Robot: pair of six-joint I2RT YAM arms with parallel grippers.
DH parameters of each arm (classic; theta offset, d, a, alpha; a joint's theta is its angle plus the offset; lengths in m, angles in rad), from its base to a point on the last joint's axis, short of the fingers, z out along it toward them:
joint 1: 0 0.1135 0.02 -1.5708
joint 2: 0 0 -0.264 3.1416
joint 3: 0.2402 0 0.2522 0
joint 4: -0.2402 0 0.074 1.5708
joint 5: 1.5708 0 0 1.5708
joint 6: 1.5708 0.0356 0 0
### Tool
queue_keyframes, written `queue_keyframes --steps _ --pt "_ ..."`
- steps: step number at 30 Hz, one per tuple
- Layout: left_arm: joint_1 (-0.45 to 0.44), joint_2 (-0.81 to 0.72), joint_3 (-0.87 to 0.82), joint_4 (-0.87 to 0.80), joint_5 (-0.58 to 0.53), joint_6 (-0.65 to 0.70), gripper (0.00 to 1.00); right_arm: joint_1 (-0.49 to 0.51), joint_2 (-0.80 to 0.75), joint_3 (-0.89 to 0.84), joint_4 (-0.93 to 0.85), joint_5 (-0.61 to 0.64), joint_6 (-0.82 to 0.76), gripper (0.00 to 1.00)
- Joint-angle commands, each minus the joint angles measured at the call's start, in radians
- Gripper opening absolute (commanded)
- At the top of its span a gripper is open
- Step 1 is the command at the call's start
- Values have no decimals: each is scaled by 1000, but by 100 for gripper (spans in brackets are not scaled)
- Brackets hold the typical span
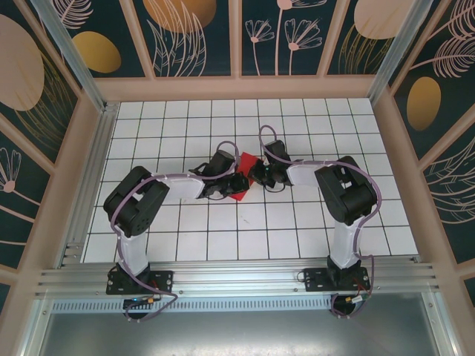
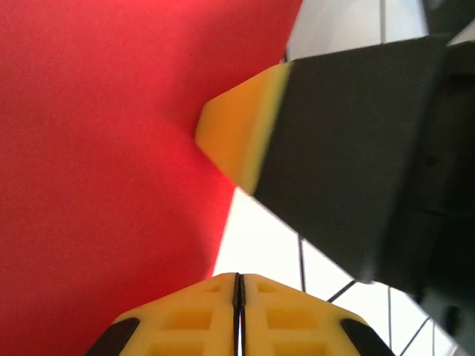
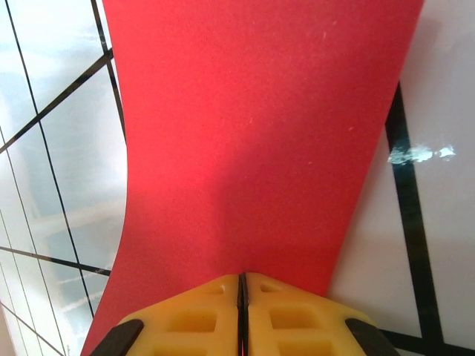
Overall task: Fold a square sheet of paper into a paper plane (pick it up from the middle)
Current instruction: First fold in half a square sheet of paper at the center of the table.
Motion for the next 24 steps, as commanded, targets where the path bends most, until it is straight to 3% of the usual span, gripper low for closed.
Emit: queue_keyframes --steps 1,13,24 --pt "3 32 -2 -38 0 -8 11 11 15 -27 -54 -21 4 12" --pt "3 45 -80 -105 -45 44 4 3 -70 -42 20 -75 -46 15" --pt "3 56 -77 -107 -73 49 0 25 -60 -74 -13 -74 -23 7"
